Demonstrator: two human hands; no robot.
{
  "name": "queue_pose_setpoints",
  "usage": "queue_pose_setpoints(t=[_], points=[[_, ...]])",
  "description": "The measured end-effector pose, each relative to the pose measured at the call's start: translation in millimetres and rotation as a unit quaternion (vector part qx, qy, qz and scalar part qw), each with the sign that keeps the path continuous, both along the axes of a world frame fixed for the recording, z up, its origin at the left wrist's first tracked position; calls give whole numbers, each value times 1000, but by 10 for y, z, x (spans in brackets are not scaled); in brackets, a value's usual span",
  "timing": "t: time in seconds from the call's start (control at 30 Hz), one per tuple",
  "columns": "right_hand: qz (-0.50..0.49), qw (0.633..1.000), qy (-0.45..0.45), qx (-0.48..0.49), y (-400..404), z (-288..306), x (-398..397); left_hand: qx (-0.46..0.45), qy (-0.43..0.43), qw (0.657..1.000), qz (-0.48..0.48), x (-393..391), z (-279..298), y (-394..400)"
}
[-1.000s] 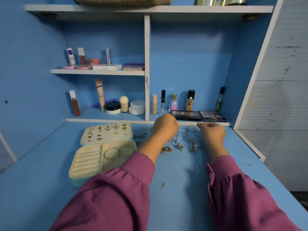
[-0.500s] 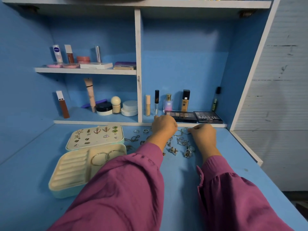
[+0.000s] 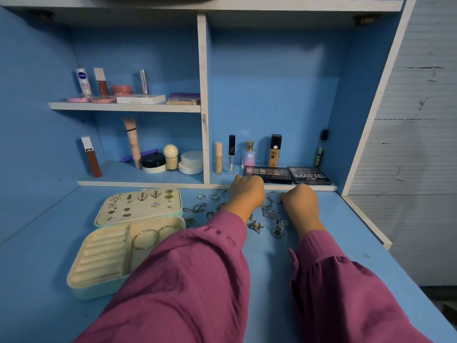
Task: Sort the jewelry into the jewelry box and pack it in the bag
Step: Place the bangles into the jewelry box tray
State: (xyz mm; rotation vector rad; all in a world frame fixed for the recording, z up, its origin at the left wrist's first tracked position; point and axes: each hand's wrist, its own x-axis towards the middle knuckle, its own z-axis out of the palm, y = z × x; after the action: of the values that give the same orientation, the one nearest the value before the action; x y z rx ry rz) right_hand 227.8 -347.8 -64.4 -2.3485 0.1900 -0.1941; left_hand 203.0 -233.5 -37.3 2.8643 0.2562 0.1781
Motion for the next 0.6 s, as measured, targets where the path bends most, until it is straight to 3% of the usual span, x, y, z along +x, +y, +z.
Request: queue_pose_setpoints(t=[0.2,0.6], points=[[35,999,-32,0,-23,-26,-27,27,-1,1000,-4,-38,23,1],[87,976,-146,135,-45,-21,-86,49,-46,998,10,-430,325,278]])
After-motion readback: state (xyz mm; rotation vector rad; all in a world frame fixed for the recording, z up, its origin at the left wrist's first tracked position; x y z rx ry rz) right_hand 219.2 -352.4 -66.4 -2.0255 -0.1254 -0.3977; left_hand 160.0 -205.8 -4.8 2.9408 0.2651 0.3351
